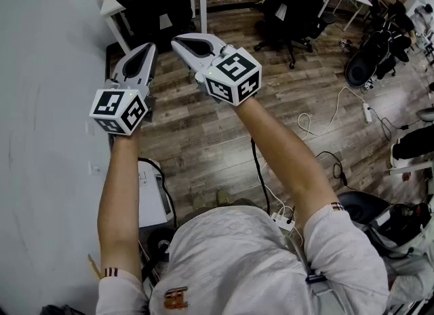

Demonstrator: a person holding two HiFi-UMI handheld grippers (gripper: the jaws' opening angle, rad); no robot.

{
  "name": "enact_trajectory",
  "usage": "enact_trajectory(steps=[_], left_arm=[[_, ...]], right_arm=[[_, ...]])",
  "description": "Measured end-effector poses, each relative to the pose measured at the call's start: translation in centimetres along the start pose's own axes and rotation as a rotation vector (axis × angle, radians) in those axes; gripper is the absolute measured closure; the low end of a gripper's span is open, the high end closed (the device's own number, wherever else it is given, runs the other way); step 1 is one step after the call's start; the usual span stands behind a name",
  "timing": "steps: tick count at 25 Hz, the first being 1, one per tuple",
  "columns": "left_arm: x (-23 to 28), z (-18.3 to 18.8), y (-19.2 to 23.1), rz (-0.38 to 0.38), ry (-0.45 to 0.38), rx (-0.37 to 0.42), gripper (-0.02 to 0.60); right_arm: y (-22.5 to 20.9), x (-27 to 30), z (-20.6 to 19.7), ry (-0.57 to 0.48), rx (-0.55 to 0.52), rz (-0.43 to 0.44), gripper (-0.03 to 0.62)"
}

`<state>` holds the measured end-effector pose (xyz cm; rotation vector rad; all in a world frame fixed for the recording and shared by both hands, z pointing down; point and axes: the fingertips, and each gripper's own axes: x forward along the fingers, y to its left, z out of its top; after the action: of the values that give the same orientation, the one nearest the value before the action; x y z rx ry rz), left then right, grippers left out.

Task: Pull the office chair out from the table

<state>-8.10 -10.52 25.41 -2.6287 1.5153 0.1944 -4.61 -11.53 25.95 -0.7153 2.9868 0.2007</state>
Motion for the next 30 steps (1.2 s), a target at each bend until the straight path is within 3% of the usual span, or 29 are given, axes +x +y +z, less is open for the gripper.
enact_trajectory(steps=[11,24,30], left_arm=[[0.3,-0.3,0.0,-0.005,0.000,0.001,0.581],[4.3,-0.3,0.2,0.036,-0.001,0.043,0.581],[6.1,-0.4,2.5,0.059,-0.004,0.052,0.581]], right_arm=[[-0.4,-0.1,-0.4,-0.004,0.009,-0.004,0.592],[-5.4,-1.4,-0.2,-0.005,-0.032,0.035,0.592],[-7.8,0.0,-0.7,-0.001,-0.041,0.046,0.592]])
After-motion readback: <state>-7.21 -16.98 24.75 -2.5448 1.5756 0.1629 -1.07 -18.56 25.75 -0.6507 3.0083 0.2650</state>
